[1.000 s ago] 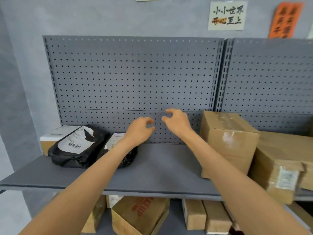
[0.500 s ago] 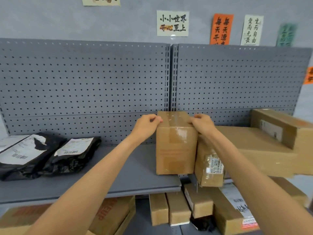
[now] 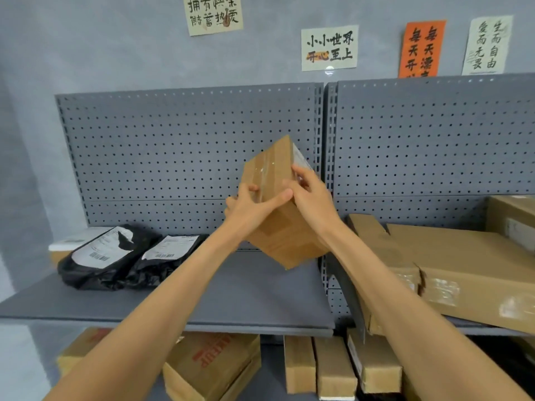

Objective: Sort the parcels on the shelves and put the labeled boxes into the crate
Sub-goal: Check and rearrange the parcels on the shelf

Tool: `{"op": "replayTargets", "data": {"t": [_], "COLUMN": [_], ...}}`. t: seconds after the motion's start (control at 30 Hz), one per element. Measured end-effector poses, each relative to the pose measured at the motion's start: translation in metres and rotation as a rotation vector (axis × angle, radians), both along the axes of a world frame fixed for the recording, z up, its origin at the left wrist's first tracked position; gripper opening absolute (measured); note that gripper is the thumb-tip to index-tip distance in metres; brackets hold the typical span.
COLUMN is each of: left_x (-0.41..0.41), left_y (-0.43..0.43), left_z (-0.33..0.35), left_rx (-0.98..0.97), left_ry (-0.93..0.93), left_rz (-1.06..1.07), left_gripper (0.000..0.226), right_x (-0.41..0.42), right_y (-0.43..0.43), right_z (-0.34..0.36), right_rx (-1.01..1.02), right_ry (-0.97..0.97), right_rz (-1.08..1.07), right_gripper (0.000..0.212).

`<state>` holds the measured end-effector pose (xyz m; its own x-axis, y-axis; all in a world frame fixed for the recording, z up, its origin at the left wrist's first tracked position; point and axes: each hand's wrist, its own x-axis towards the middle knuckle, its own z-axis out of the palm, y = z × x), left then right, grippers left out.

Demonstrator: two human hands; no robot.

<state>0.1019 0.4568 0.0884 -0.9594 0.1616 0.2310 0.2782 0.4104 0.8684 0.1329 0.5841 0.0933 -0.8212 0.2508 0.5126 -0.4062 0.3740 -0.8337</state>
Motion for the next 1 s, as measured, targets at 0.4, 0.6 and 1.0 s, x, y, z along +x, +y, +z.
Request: {"op": "replayTargets", "data": {"t": [0.4,0.6,1.0], "left_x": [-0.002,0.002,-0.016], "left_y": [-0.086,-0.106,-0.120], "left_z": [-0.022,-0.022,-0.039], "left_rx": [0.547,0.615,0.531], "left_ry": [-0.097,-0.116,-0.209], "left_rz": [-0.002,-0.046,-0.128], "left_gripper": [0.064,0.063,0.045], "right_x": [-0.004,-0.016,-0.017], "right_y": [-0.037,-0.012,-0.017], "right_z": [-0.011,-0.035,-0.047], "right_rx": [-0.188,-0.402,-0.428], "right_ry": [0.041,-0.201,-0.312], "right_rz": [0.072,0.062,0.219], "right_gripper": [0.042,0.064,0.039]}}
